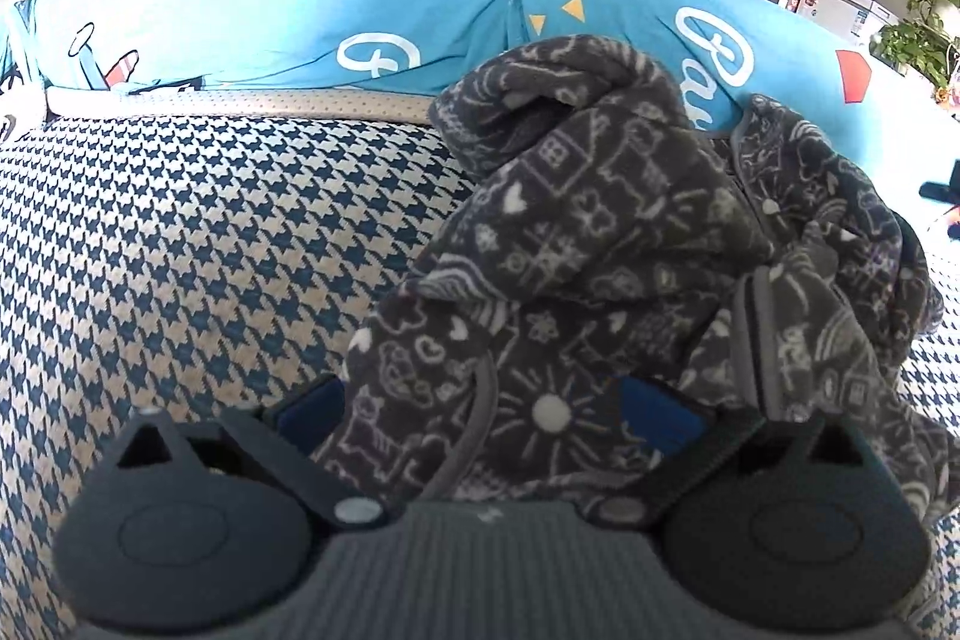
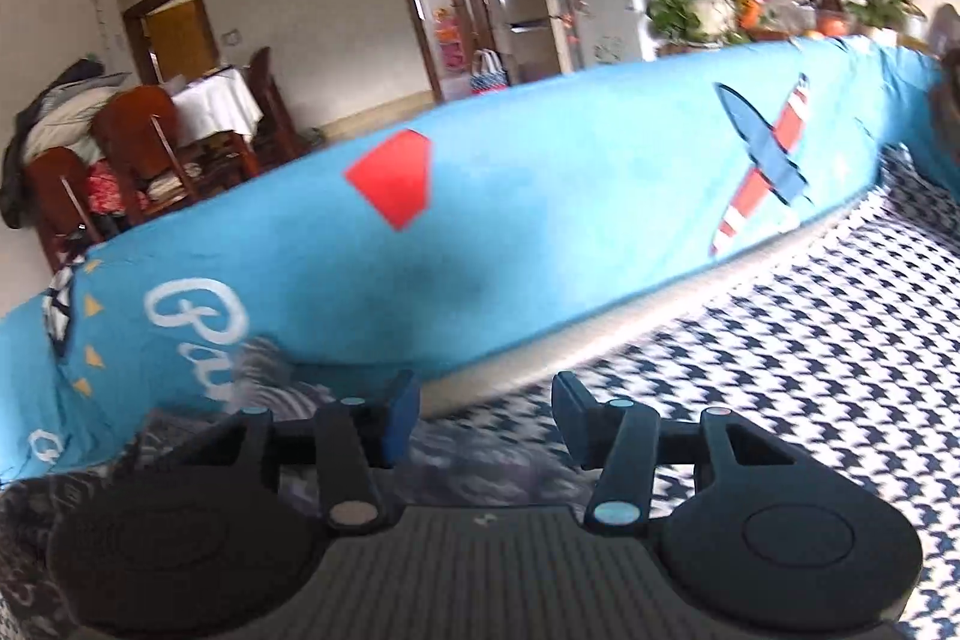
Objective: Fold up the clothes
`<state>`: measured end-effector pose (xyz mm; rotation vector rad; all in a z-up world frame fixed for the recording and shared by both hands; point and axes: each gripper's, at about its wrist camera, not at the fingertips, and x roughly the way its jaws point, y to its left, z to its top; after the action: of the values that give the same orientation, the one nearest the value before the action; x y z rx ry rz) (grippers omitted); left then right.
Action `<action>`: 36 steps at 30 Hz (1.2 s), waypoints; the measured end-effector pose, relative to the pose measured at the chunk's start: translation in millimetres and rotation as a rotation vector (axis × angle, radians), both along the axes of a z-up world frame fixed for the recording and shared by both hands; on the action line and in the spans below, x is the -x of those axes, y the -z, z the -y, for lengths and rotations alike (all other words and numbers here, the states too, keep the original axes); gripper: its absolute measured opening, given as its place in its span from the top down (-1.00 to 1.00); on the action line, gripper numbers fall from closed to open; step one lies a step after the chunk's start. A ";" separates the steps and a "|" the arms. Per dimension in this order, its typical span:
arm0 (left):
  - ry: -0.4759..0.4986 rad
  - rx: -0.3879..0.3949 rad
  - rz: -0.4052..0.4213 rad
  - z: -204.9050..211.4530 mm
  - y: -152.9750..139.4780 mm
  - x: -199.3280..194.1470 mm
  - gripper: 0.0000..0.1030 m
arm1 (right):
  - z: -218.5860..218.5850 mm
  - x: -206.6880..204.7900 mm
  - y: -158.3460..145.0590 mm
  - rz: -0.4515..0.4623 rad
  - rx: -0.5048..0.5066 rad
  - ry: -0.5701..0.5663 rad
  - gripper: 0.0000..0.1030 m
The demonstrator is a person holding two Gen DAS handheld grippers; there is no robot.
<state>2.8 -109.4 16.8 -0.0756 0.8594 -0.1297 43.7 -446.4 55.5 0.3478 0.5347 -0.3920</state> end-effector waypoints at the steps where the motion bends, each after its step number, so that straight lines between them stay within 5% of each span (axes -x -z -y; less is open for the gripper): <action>1: 0.001 0.000 0.000 1.0 0.0 0.3 -1.00 | 6.2 4.4 1.3 -0.008 -0.006 0.015 0.05; 11: 0.010 -0.013 -0.010 9.6 5.5 1.0 -1.00 | -2.4 -16.9 16.7 0.001 -0.064 -0.104 -0.06; 16: 0.016 -0.018 -0.012 10.0 6.6 0.2 -1.00 | -15.9 -37.1 34.8 -0.075 0.008 -0.109 -0.02; 17: 0.019 -0.021 -0.014 10.7 7.0 -0.2 -1.00 | -17.2 -39.5 38.5 -0.091 0.019 -0.105 0.07; 19: 0.020 -0.022 -0.017 11.3 7.2 -1.1 -1.00 | -14.4 -39.2 43.0 -0.102 -0.007 -0.092 0.61; 21: 0.019 -0.020 -0.018 11.0 7.2 -1.4 -1.00 | -11.8 -38.7 47.0 -0.111 -0.030 -0.080 0.75; 36: 0.030 -0.030 0.008 14.0 3.3 2.9 -1.00 | -27.5 72.9 -38.2 0.158 0.012 0.051 0.80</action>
<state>-0.1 -123.3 13.5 -0.0338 0.8543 -0.1449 -29.3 -418.8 93.7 0.3777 0.3692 -0.4133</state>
